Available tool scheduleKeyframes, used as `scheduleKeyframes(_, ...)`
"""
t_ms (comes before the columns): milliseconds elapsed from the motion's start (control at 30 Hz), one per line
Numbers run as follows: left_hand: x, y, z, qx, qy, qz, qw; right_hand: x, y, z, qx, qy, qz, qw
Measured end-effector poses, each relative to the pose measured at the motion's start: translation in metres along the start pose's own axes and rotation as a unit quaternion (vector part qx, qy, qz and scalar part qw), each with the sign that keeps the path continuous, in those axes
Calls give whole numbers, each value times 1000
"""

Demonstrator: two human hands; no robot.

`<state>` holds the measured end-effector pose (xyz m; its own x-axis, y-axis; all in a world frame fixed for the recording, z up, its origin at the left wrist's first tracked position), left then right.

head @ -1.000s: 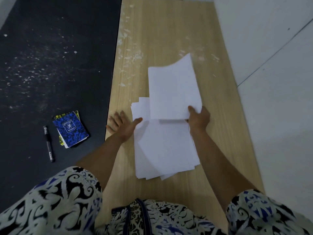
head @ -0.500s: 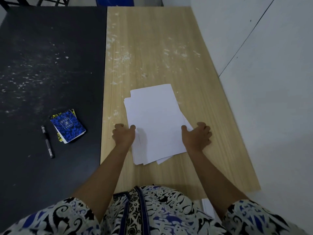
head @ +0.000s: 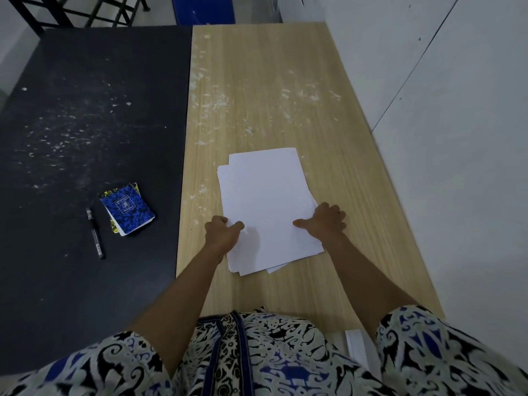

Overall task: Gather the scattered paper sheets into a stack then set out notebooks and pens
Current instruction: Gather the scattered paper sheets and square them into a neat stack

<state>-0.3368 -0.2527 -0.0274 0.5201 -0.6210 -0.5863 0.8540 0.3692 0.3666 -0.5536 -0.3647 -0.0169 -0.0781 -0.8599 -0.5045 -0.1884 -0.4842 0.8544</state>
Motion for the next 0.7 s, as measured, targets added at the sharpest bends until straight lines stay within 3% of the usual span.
scheduleKeyframes(200,-3,1,-5,14,-14,-10,1000,3,6,1,167,3,-57,984)
scheduleKeyframes(333,-6,4,-9,14,-27,-18,999,3,-1,5,262,13,-53,964)
scheduleKeyframes(500,-5,9,-17,6,-41,-29,999,2,0,3,333,37,8,942)
scheduleKeyframes(600,-5,10,-17,12,-44,-34,998,10,7,1,411,9,-31,911)
scheduleKeyframes(700,-4,11,-18,15,-46,-34,998,18,14,4,409,-13,-50,911)
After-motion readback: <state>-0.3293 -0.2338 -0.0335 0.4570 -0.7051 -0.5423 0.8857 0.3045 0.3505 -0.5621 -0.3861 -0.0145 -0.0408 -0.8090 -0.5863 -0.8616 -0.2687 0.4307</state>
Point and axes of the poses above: each hand's wrist, its own x-axis towards the middle knuckle, its own y-axis out of the back of the hand, z = x × y, the point moved 1 cm from there along x, towards the middle knuckle, and after that the axes turned 7 degrees about -x, right-handed, at the moved point
